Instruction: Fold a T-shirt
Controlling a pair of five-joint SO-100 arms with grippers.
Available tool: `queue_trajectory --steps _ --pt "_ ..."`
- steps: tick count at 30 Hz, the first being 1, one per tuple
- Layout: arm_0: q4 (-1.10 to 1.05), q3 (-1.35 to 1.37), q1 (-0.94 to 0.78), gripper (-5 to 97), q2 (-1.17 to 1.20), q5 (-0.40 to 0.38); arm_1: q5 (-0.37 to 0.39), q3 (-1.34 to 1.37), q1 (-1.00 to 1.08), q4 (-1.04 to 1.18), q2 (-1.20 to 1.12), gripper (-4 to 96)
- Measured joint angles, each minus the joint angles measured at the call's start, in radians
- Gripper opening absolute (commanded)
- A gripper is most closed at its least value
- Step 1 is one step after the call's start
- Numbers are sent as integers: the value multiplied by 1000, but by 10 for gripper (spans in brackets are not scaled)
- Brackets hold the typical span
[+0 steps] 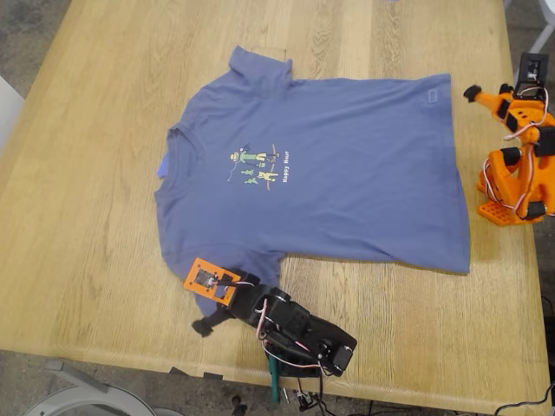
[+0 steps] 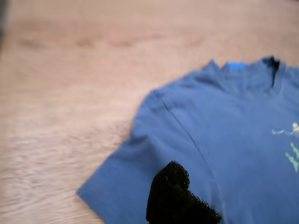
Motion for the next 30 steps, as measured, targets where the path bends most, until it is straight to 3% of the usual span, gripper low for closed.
queue_trajectory --steps 6,9,14,30 --pt "207 -417 52 629 -359 0 -38 -291 -196 288 -91 404" --pt "380 -672 133 703 -509 8 -57 -419 -275 319 -196 393" --pt "545 -951 308 733 -664 -61 -101 -606 -410 324 -437 363" --pt "603 -1250 670 760 -980 -86 -137 -689 -1043 327 -819 263"
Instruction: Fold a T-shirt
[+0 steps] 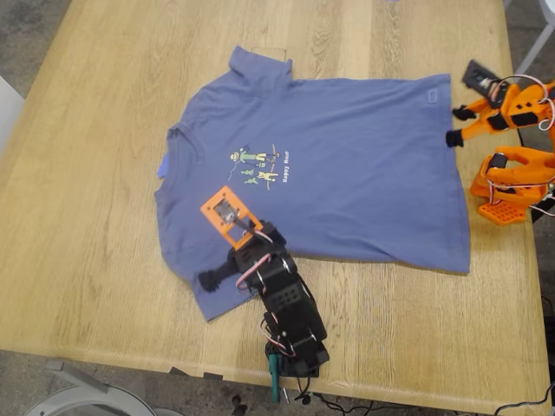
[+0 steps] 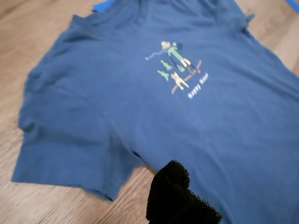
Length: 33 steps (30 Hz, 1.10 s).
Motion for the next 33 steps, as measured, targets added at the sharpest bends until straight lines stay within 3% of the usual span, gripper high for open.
queue_trajectory --steps 4,13,33 --pt "0 -3 41 744 -78 28 0 -18 -140 0 -126 261" --pt "-77 23 14 766 -186 163 15 -44 -175 -101 -305 288" --pt "-723 192 -67 789 -437 153 135 -15 -227 -680 -689 264"
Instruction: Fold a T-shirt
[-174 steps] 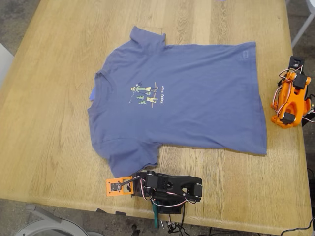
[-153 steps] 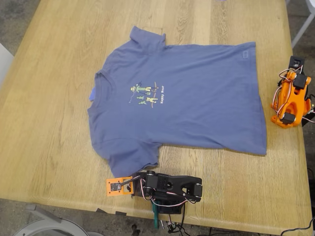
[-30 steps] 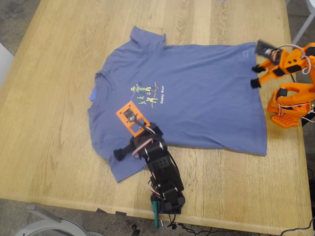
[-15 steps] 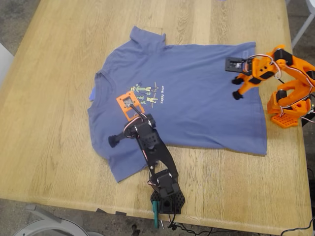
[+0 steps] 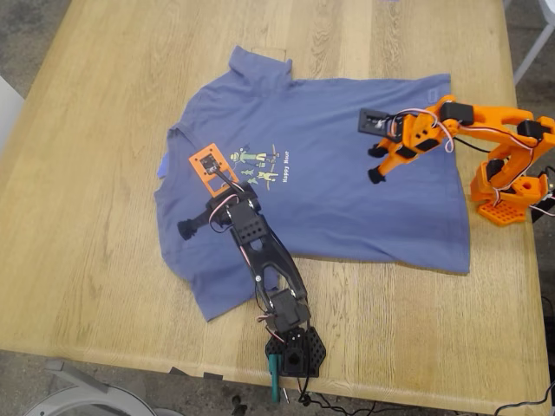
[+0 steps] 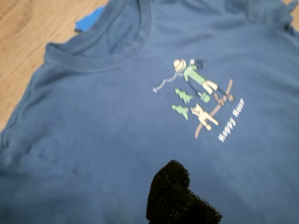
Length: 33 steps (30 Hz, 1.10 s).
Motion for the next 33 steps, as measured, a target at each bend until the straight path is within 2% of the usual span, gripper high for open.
queue_trajectory --steps 11,17,22,33 --pt "-189 0 -61 772 -204 21 78 98 -60 -215 -80 224" --pt "-264 -2 -100 768 -290 57 104 202 -75 -305 -81 256" --pt "-293 -25 -129 778 -348 35 120 305 -80 -396 -81 263" --pt "-390 -160 -202 777 -551 18 133 327 -29 -456 -112 260"
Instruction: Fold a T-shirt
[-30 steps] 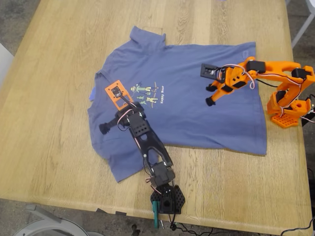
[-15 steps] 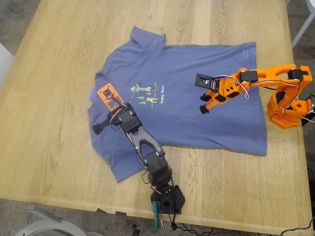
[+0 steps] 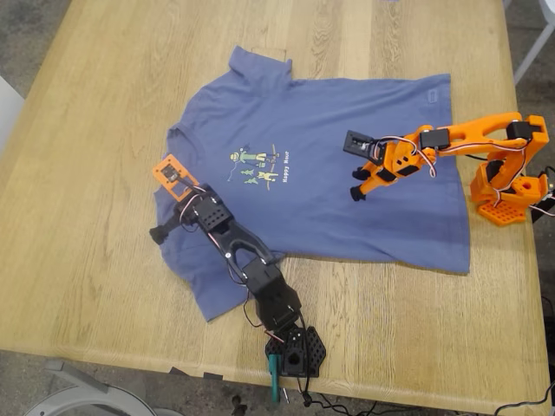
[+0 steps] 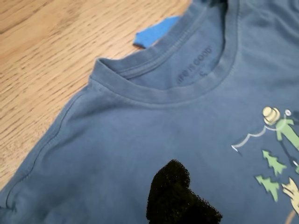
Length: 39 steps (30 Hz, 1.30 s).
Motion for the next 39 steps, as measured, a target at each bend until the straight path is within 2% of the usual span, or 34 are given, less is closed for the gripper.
queue_trajectory --steps 8,16,33,39 --pt "-32 -187 5 766 -229 -12 12 -2 -11 0 -49 256" --pt "41 -434 9 762 -439 -26 21 -46 -17 0 -109 256" --pt "84 -601 32 761 -632 -28 26 -74 -29 -28 -176 249" --pt "189 -868 43 762 -804 -28 26 -74 -29 -40 -179 243"
